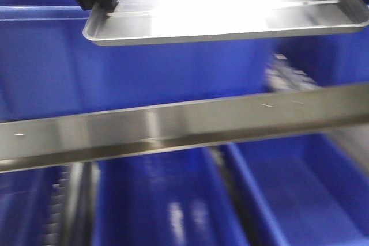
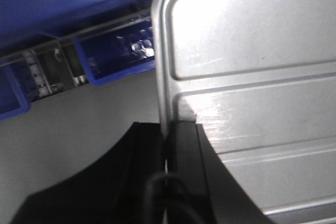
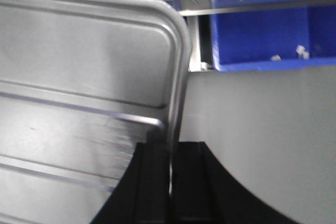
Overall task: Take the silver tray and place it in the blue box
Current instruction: 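Keep holding the tray while the base drives to the blue bin, then lower the held tray with both grippers into the large blue bin, then open both grippers to release the tray inside the bin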
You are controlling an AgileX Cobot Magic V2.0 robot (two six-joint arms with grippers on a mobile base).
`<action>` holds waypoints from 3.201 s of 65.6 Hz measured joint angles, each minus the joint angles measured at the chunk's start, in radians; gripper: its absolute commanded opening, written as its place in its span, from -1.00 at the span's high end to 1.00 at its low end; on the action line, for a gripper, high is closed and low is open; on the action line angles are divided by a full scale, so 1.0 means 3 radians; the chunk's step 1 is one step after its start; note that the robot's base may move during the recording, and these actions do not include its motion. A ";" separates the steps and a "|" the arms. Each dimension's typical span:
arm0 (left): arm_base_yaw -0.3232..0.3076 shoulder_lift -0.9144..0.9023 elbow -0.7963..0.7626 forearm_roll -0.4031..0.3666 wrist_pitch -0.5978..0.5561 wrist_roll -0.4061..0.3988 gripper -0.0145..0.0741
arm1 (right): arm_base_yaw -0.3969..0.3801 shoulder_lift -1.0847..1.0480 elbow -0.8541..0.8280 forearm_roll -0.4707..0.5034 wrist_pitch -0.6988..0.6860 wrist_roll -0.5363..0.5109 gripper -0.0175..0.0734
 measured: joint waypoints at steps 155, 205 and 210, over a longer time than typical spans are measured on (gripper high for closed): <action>0.0000 0.0012 -0.0120 0.0033 0.0007 0.0006 0.91 | 0.0000 0.0000 -0.0065 -0.0048 -0.0001 0.0000 0.49; 0.0000 0.1332 -0.1763 0.0529 -0.0171 0.0114 0.91 | -0.0574 0.0710 -0.0917 -0.0479 -0.0054 -0.0150 0.49; 0.0014 0.1471 -0.1770 0.0607 -0.0214 0.0099 0.91 | -0.0598 0.0887 -0.0917 -0.0479 -0.0111 -0.0150 0.49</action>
